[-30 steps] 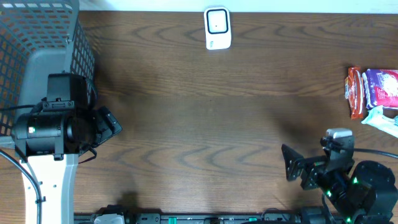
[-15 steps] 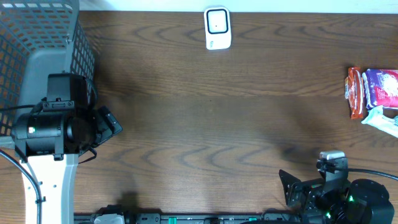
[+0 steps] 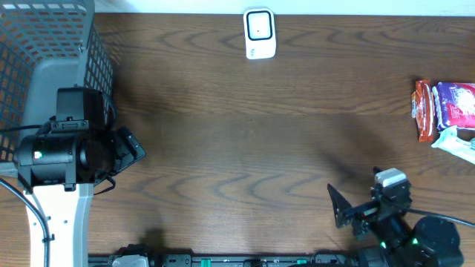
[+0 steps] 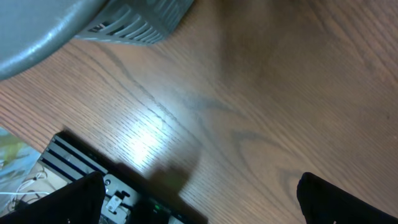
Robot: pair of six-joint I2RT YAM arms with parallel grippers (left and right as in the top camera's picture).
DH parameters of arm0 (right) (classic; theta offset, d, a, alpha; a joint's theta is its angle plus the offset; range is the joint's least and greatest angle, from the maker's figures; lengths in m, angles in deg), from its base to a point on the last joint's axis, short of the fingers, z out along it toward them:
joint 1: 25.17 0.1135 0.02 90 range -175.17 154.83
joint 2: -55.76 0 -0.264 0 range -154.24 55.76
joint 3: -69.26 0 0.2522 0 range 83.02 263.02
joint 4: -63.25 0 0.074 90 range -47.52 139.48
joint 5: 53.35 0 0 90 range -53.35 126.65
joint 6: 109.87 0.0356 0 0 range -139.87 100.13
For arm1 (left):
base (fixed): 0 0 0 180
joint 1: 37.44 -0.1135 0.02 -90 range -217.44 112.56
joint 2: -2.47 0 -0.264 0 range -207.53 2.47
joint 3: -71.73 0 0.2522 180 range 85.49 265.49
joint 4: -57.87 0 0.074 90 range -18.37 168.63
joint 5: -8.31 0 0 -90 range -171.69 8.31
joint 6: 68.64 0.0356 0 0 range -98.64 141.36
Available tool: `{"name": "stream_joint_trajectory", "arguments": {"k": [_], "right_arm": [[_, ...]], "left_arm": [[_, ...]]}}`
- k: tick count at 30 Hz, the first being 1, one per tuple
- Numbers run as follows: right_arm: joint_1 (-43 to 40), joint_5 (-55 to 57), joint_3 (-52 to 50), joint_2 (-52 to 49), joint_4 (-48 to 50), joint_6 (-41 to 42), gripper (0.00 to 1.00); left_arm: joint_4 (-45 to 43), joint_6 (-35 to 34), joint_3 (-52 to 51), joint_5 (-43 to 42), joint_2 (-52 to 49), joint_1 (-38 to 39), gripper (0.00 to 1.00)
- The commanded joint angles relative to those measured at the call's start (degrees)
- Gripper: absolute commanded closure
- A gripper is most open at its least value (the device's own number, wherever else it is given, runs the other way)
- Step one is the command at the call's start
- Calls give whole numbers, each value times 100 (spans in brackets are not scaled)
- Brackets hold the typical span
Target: Scan the item barcode
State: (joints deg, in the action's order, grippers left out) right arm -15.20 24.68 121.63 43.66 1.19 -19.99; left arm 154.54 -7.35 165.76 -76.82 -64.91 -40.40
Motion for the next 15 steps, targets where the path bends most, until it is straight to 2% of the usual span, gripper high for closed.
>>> {"name": "stream_joint_trajectory", "arguments": {"k": [1, 8, 15], "right_arm": [[37, 7, -704, 361, 656, -149, 1], [-210, 7, -1908, 756, 2179, -144, 1], [-538, 7, -2520, 929, 2841, -120, 1]], "left_arm": [[20, -55, 2, 76, 2, -31, 2], [20, -55, 2, 74, 2, -31, 2], [20, -55, 2, 74, 2, -31, 2]]}}
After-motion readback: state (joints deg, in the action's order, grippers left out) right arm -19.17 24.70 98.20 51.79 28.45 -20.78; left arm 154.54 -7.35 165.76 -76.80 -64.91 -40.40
